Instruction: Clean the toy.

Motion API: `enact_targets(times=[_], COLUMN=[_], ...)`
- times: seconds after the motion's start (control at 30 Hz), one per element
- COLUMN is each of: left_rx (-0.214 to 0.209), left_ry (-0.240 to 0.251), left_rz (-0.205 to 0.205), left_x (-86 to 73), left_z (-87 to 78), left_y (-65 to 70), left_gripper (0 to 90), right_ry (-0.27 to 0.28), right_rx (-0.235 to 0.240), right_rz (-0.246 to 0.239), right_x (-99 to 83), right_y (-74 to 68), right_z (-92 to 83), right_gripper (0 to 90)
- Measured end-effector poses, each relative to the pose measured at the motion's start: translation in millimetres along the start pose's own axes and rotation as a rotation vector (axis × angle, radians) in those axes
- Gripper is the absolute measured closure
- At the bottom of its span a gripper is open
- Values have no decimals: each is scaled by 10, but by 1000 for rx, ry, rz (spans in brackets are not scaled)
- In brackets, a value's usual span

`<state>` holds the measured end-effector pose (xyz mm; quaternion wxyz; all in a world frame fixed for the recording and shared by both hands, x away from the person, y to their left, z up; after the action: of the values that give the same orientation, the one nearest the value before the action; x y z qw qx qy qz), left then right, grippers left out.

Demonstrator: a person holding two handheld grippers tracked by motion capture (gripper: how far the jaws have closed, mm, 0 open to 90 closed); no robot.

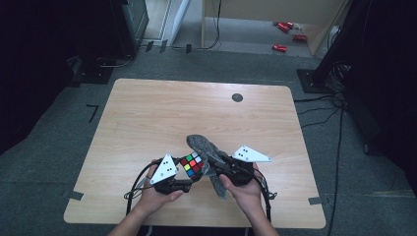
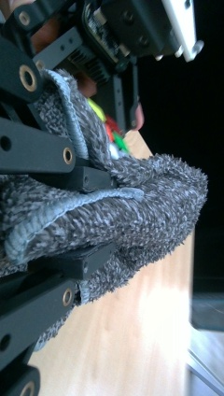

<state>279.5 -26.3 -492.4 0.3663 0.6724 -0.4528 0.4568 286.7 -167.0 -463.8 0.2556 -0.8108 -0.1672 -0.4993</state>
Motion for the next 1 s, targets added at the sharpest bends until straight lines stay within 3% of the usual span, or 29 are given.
enact_targets(times=[0.17, 0.23, 0.3, 0.33, 0.47, 0.6, 0.67, 0.7, 0.83, 0.9, 0.93, 1.0], left_rx=[1, 23, 36, 30, 18, 10, 10, 11, 14, 23, 24, 16], left_ry=[16, -1, -27, -36, -28, -4, -5, -7, 10, 1, -6, -18], left_rz=[0, 10, 11, 6, 22, 38, 45, 47, 46, 53, 54, 48], left_x=[33, 12, -35, -64, -38, 0, 0, -5, 10, -1, -17, -51], left_z=[-23, -16, 3, 20, 46, 18, 4, -1, -5, 0, 3, 13], left_y=[-19, -49, -73, -70, -17, 20, 20, 17, 2, -7, -10, -9], left_gripper=[350, 350, 350, 350, 350, 350, 350, 350, 350, 350, 350, 350], right_ry=[-131, -129, -89, -42, 20, 19, -7, -54, -108, -91, -44, -19], right_rx=[-42, -48, -42, -27, -8, -4, 0, -6, -40, -52, -49, -43], right_rz=[4, 1, 16, 18, -26, 7, 24, 35, 19, 17, 30, 34], right_x=[-228, -219, -139, -43, 44, 24, -40, -114, -189, -155, -57, -7], right_y=[175, 189, 196, 153, -13, -8, 19, 63, 132, 159, 159, 143], right_z=[139, 130, 71, 0, -60, -36, 5, 55, 104, 77, 10, -23], right_gripper=[688, 688, 688, 689, 689, 692, 693, 693, 690, 689, 688, 688])
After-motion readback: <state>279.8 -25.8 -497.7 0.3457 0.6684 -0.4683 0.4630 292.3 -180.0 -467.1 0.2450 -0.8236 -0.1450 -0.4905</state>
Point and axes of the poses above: each handheld gripper's, and its own axes: z roughly forward along the jaws, x roughly out of its top, y roughly to its right, the point moved 7 cm from there along z, roughly forward along the jaws, and after that the axes turned 11 degrees about -x, right-handed, at the moved point
